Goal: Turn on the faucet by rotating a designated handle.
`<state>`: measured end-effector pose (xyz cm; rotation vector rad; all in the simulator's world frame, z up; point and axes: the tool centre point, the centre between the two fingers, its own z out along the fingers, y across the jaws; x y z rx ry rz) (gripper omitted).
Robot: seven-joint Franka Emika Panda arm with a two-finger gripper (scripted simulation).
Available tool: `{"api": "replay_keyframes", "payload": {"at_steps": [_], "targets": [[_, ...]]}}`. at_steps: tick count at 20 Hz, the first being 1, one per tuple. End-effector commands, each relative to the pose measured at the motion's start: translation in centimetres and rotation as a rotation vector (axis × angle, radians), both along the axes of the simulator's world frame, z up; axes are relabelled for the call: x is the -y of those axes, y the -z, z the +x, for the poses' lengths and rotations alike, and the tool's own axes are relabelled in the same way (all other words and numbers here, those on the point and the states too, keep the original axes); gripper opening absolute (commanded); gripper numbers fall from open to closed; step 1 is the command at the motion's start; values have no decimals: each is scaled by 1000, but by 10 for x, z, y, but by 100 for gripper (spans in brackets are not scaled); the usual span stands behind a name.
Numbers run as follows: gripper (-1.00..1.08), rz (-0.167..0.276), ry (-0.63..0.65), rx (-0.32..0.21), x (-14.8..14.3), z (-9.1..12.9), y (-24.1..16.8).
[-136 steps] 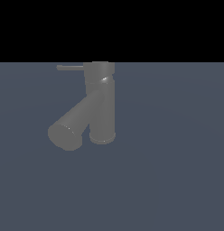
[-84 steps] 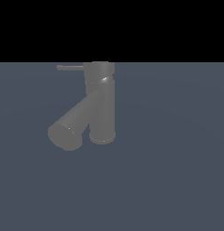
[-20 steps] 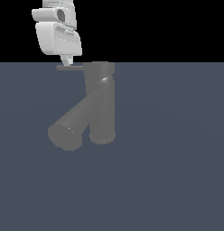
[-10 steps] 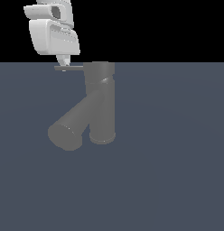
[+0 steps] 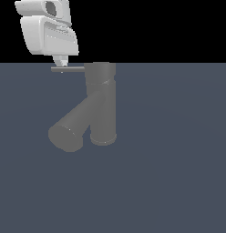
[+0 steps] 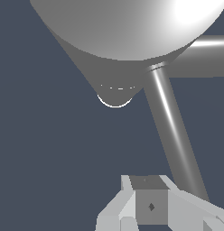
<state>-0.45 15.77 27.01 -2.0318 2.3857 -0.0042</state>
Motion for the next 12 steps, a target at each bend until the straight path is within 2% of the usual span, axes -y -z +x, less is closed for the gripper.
{"api": "replay_keyframes", "payload": {"at_steps": [1, 12], "targets": [[-100, -3, -3, -8, -2, -11, 0], [-100, -3, -3, -8, -5, -40, 0]]}}
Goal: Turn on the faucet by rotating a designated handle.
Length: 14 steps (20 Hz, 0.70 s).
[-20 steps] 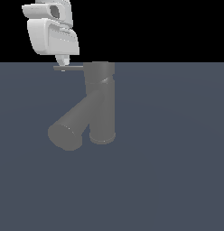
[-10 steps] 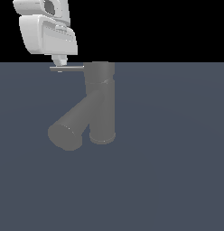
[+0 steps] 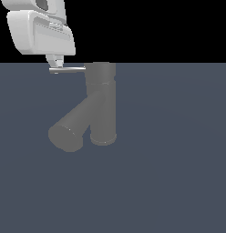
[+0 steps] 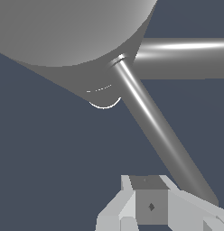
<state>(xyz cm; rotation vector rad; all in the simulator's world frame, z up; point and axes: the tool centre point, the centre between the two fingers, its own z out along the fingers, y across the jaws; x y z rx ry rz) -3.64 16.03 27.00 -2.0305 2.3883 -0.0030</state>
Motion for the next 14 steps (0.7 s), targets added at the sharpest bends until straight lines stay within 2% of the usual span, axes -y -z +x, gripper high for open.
{"api": "replay_keyframes", "payload": {"at_steps": [1, 2, 14], "targets": [[-100, -3, -4, -7, -2, -8, 0], [-100, -5, -1, 1, 0, -2, 0], [-100, -4, -2, -1, 20, -31, 0]]}}
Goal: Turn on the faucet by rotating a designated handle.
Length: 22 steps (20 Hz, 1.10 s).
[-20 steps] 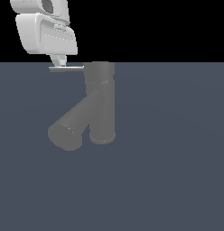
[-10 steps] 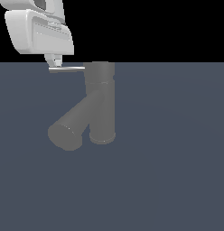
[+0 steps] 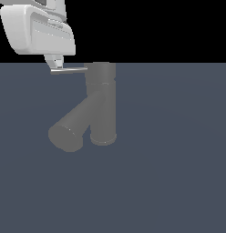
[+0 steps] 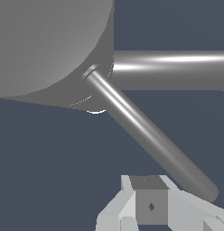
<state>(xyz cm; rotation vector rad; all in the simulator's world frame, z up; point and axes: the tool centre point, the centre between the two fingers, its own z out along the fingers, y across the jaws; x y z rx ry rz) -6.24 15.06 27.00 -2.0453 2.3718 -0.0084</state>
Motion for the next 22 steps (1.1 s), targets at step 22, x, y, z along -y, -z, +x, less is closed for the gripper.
{"api": "replay_keyframes", "payload": {"at_steps": [22], "targets": [[-100, -2, 10, -10, 49, -58, 0]]}}
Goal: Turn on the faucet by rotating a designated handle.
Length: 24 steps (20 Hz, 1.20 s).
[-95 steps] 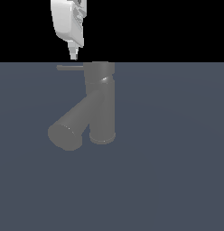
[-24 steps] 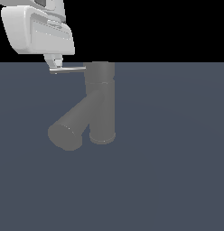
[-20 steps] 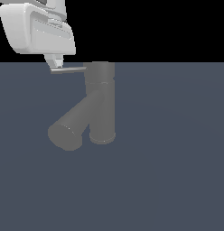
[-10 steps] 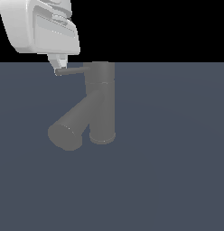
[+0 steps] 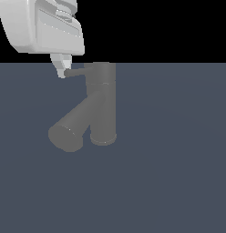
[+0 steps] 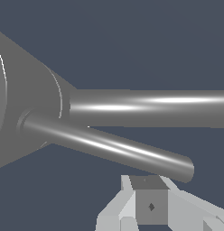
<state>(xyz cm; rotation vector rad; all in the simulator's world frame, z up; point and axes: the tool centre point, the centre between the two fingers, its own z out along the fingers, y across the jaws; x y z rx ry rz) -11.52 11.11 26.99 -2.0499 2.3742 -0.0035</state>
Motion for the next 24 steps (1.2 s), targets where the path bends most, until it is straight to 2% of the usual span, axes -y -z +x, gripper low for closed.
{"api": "replay_keyframes", "payload": {"at_steps": [1, 3, 22, 23, 24], "targets": [[-100, -2, 12, -4, 11, -8, 0], [-100, -3, 2, 0, 4, -5, 0], [-100, -1, 11, -5, 110, -18, 0], [-100, -1, 11, -5, 110, -18, 0], [-100, -4, -30, -3, 87, -18, 0]]}}
